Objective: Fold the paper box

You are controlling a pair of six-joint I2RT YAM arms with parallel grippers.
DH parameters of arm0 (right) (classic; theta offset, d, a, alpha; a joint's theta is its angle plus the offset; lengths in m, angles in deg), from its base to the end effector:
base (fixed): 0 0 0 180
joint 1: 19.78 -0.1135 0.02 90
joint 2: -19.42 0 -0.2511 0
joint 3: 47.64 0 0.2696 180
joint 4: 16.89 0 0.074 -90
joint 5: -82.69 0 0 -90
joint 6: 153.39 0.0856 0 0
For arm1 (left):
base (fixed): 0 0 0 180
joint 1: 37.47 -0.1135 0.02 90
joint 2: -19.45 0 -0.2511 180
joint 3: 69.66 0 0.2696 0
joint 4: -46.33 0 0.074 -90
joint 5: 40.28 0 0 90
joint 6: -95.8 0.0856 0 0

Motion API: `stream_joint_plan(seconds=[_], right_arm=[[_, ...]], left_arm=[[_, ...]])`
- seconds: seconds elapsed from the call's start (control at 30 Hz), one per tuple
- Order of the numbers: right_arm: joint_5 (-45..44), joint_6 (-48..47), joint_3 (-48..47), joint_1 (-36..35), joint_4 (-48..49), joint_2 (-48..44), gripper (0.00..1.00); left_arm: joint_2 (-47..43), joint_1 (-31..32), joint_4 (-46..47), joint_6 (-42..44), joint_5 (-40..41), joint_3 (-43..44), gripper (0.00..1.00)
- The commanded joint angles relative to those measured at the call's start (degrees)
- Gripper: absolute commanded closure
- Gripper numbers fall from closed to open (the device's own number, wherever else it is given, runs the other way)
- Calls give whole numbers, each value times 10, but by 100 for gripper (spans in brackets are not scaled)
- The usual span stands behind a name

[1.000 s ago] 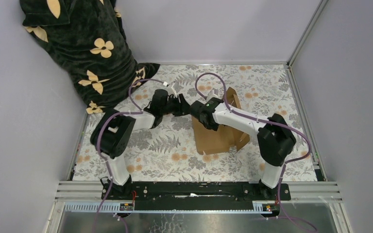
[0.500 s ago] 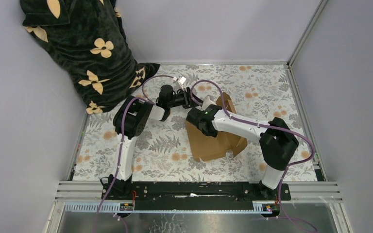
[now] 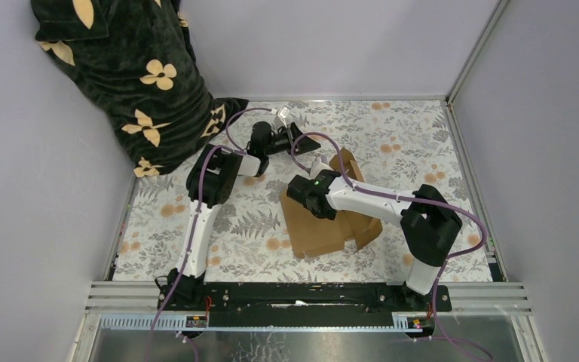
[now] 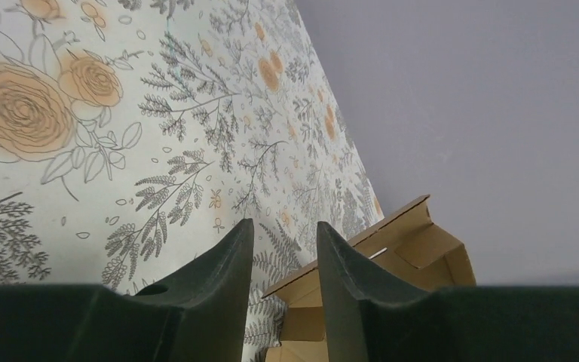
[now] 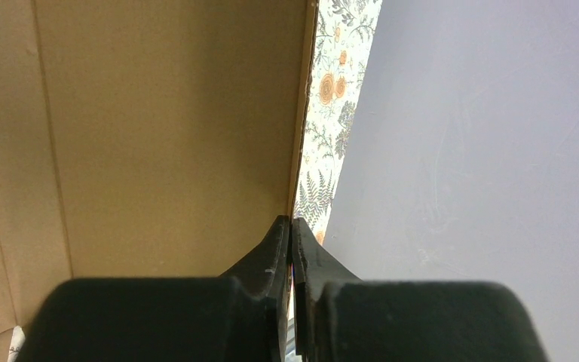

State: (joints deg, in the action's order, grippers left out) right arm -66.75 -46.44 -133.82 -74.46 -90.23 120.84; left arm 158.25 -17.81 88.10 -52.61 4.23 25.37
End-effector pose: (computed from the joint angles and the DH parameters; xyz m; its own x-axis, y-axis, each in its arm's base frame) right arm 0.2525 0.2289 0.1713 -0.6702 -0.6895 -0.2747 -0.2165 0.5356 -0.8162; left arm 0.4857 -0.2383 0.0877 -0.7898 -0.3519 -0.5023 0.4471 0.2302 -0.8643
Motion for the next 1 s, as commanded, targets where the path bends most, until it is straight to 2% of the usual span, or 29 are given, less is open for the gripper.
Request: stream_joint_plan(seconds=[0.0, 0.1, 0.43, 0.67, 0.97], right_arm=[[-10, 9, -17, -9, -13, 8, 94], [-18, 10, -27, -12, -22, 12, 94], [-32, 18, -49, -24, -42, 25, 94], [-36, 17, -40, -24, -35, 27, 94], [-38, 19, -40, -24, -36, 22, 94]], left_arm=[[10, 21, -33, 28, -17, 26, 58], [13, 33, -61, 54, -14, 26, 58], [34, 51, -67, 74, -18, 23, 58], [14, 52, -12, 67, -28, -21, 58], [-8, 55, 112, 37, -41, -76, 58]])
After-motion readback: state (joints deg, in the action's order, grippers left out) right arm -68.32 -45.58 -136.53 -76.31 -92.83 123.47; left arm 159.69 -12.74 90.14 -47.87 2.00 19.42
